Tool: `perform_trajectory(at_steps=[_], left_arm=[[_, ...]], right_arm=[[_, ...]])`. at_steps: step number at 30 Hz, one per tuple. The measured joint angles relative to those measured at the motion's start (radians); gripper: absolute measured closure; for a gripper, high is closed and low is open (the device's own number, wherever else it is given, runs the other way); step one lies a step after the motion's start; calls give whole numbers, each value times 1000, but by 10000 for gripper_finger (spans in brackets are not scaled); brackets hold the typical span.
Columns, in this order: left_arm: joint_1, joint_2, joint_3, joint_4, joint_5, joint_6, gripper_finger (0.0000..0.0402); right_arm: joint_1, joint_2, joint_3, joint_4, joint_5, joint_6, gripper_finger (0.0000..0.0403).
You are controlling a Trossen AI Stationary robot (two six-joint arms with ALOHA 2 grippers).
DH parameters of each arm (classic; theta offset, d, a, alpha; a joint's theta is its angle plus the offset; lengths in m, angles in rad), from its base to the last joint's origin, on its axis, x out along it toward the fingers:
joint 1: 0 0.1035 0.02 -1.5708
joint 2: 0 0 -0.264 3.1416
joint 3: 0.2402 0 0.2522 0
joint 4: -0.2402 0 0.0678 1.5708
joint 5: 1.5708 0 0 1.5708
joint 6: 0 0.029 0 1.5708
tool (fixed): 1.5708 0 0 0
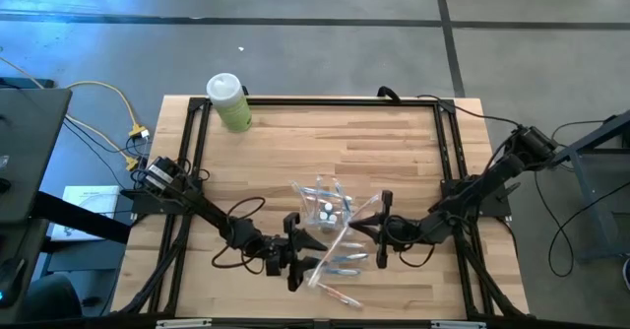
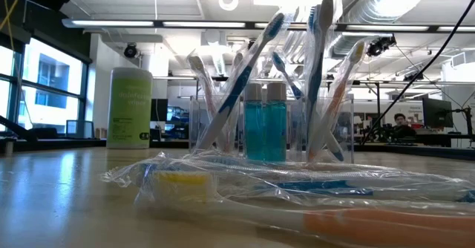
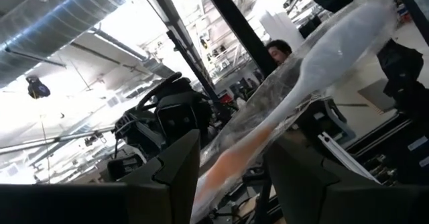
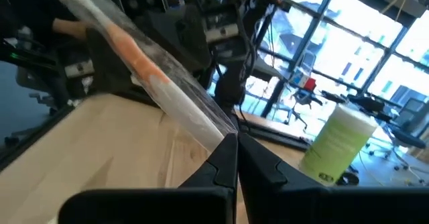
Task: Pick & Place toothbrushing station
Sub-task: Put the orange toothbrush into the transparent organizer
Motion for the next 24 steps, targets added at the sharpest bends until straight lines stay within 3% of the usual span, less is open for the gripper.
perform_trajectory(at_steps=[9, 18, 24], left_arm=[[4, 0, 0, 0, -20, -10, 265], [2, -1, 0, -12, -52, -95, 375], [-21, 0, 0, -46, -130, -89, 389]], right_arm=[[-17, 0, 0, -57, 0, 37, 401], [-16, 1, 0, -78, -29, 80, 400], [24, 1, 0, -74, -10, 37, 359]])
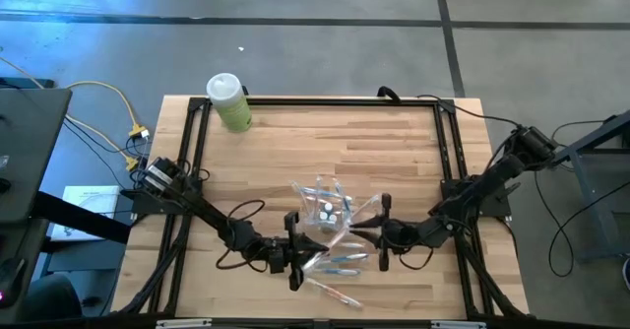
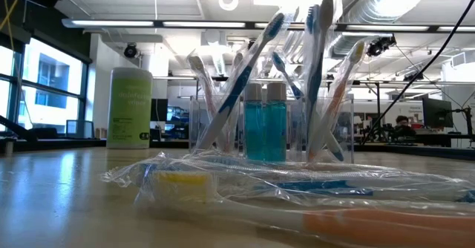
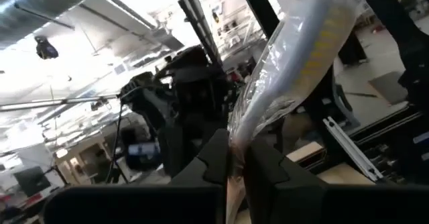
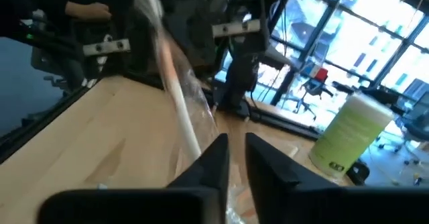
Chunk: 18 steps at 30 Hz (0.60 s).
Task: Pick & Place toothbrushing station
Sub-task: Put the orange toothbrush into the transparent organizer
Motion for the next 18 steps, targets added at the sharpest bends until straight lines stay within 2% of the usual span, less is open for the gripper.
perform_trajectory(at_steps=[3, 6, 10, 14, 18], left_arm=[[-25, -9, 0, -9, -68, -1, 389], [-64, -39, 0, -13, -223, -23, 389], [-128, -120, 0, -126, -409, -38, 389], [-180, -236, 0, -331, -483, -181, 389], [-182, -386, 0, -739, -534, -516, 389]], right_arm=[[44, 0, 0, 43, 59, -36, 314], [97, 0, 0, 90, 155, -64, 262], [173, -9, 0, 108, 236, -117, 205], [220, -8, 0, 107, 279, -135, 174], [245, -8, 0, 95, 319, -110, 167]])
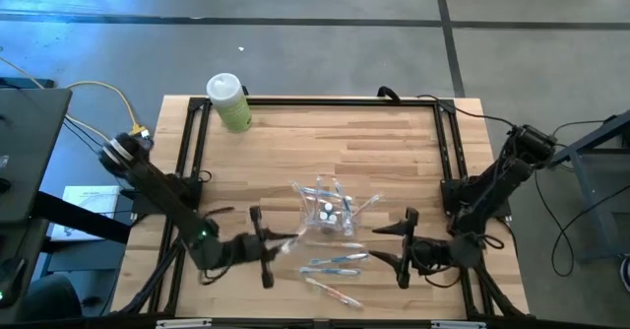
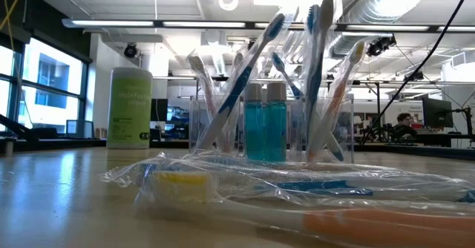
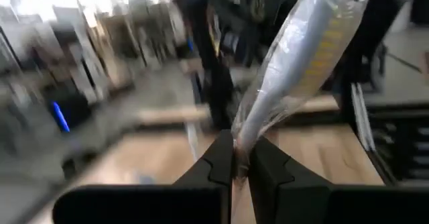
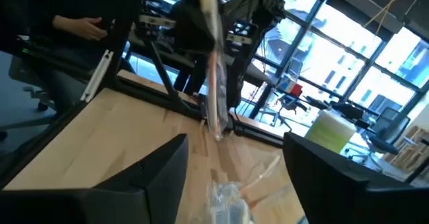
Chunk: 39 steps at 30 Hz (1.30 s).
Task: Pick & Place toothbrushing station
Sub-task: Put the orange toothbrush into the transparent organizer
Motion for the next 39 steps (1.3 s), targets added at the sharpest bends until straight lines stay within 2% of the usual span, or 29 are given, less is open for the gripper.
perform_trajectory(at_steps=[2, 4, 6, 8, 13, 22, 32, 37, 39], left_arm=[[35, -69, 0, -224, 82, -212, 389], [102, -105, 0, -359, 240, -373, 389], [175, -103, 0, -394, 345, -421, 389], [233, -86, 0, -390, 400, -410, 389], [319, -78, 0, -391, 438, -432, 389], [323, -78, -8, -492, 466, -545, 389], [370, -78, -20, -493, 467, -531, 389], [407, -79, -76, -481, 566, -559, 389], [416, -78, -123, -413, 576, -574, 389]], right_arm=[[5, 0, 0, -24, 13, 22, 169], [5, 0, 0, -46, 27, 37, 171], [5, 0, 0, -74, 31, 66, 173], [4, 0, 0, -109, 30, 95, 173], [4, 0, 0, -161, 28, 148, 174], [5, 0, 0, -183, 23, 158, 174], [2, 0, 0, -182, -5, 162, 174], [2, 0, 0, -198, -6, 180, 174], [2, 0, 0, -211, -6, 191, 174]])
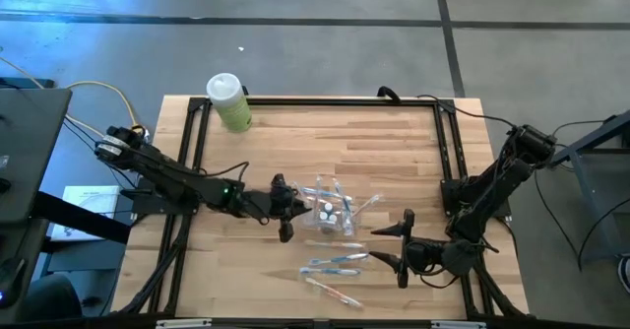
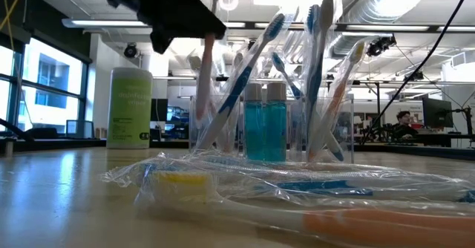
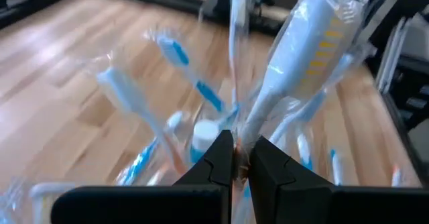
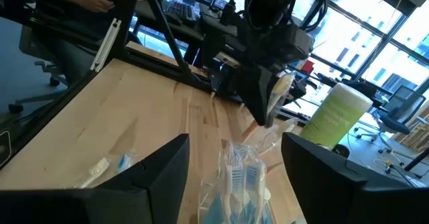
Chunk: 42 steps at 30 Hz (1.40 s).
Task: Pick & Place toothbrushing station
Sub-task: Put the orange toothbrush into the transparent organizer, then put the blue toothbrush into the transparent organizer
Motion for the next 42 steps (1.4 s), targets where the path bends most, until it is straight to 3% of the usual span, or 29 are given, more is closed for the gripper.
perform_trajectory(at_steps=[4, 8, 13, 19, 31, 42], left_arm=[[1, 0, -114, 246, 6, 59, 389], [1, 0, -207, 394, 85, 30, 389], [0, 10, -246, 401, 70, -31, 362], [0, 45, -244, 446, 65, -2, 327], [0, 57, -242, 376, 85, -72, 321], [-8, 57, -242, 491, 87, -2, 320]], right_arm=[[0, 0, 0, -4, 0, 5, 174], [0, 0, 0, -7, 0, 5, 174], [-14, 0, 0, -12, -10, 11, 174], [-43, 0, 0, -18, -76, 28, 174], [-58, 0, 0, -58, -100, 72, 174], [-57, 0, 0, -58, -98, 72, 174]])
